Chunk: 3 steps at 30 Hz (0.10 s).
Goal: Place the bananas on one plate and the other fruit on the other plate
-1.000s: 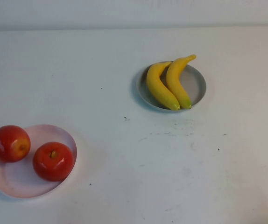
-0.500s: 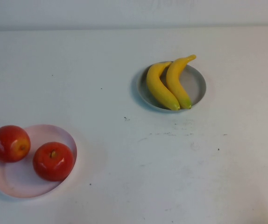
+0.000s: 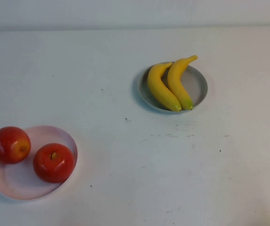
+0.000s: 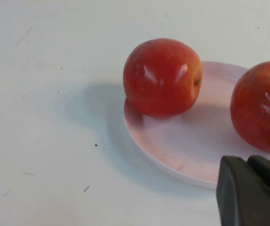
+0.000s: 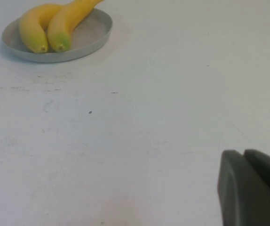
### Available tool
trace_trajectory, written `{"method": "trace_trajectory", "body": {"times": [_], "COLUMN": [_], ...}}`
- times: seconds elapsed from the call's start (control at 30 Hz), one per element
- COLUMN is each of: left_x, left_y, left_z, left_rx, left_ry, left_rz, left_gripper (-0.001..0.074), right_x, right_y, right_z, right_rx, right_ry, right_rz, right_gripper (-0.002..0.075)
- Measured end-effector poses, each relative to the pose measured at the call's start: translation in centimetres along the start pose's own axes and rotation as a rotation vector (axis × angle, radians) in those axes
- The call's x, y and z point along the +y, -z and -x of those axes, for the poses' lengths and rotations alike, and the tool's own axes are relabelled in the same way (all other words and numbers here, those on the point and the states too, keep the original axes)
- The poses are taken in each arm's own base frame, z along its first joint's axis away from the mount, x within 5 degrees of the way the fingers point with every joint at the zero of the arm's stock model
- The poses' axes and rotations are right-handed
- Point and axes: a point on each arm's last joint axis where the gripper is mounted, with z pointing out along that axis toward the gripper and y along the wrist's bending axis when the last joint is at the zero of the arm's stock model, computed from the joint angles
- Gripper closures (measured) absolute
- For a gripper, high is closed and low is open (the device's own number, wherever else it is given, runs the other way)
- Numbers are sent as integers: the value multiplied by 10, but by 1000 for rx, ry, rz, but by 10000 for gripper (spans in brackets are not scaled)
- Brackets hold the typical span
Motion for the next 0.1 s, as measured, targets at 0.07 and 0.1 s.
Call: {"method": "trace_trajectory", "body": {"times": [0.07,0.1], "left_x": [0,0], "left_y": [0,0], "left_z": [0,0], "left_rx": [0,0], "left_ry": [0,0], "left_rz": [0,0], "left_gripper": [733,733], "right_x": [0,0], "right_y": [0,0], "right_z": [0,0], "right_rx": [0,0], "right_ry": [0,0], "right_rz": [0,0], "right_gripper": [741,741]}}
